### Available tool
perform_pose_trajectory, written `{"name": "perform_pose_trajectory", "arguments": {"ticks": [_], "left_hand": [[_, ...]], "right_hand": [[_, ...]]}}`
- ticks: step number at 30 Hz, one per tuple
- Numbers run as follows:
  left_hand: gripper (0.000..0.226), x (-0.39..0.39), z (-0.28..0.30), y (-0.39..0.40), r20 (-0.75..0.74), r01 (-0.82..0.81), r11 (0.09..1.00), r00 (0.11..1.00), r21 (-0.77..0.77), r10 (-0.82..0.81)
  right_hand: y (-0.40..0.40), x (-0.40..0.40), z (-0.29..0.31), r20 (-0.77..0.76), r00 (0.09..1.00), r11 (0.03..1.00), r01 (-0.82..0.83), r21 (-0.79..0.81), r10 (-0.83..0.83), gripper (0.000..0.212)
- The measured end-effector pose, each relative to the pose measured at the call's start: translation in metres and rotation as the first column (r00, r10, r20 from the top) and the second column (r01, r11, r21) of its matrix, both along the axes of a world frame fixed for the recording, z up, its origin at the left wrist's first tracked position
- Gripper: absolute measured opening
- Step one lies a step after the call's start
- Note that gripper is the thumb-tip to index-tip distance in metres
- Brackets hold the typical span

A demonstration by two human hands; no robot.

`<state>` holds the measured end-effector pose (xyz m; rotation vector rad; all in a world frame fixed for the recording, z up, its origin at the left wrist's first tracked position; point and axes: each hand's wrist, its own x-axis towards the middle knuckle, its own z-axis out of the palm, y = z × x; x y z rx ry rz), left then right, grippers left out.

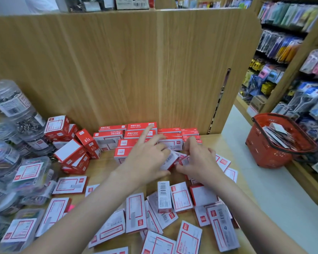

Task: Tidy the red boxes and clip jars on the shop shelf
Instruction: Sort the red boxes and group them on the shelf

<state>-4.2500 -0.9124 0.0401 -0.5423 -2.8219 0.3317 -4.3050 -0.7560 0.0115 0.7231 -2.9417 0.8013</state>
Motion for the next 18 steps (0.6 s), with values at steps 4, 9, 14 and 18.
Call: {"name": "perform_pose_trajectory", "arguments": {"ticks": [4, 9, 14, 18], "left_hand": [[0.057, 0.001, -0.007, 0.011, -0.010, -0.033, 0.999, 0.999, -0.011, 0.033], [0.030, 0.000, -0.012, 0.009, -0.125, -0.055, 0.996, 0.990, 0.072, 0.063], [0.025, -0.005, -0.012, 0.003, -0.177, -0.061, 0.972, 0.979, 0.228, 0.103], [0.024, -0.014, -0.014, 0.009, -0.184, -0.049, 0.975, 0.979, 0.217, 0.090]], "right_hand": [[0.009, -0.003, 0.000, 0.050, 0.992, 0.954, -0.098, -0.283, 0.116, 0.042], [0.017, -0.008, 0.009, 0.172, 0.979, 0.855, -0.004, -0.519, 0.109, 0.032], [0.033, -0.019, 0.027, 0.329, 0.933, 0.714, 0.130, -0.688, 0.147, 0.018], [0.043, -0.025, 0.028, 0.328, 0.941, 0.696, 0.178, -0.695, 0.087, 0.015]]}}
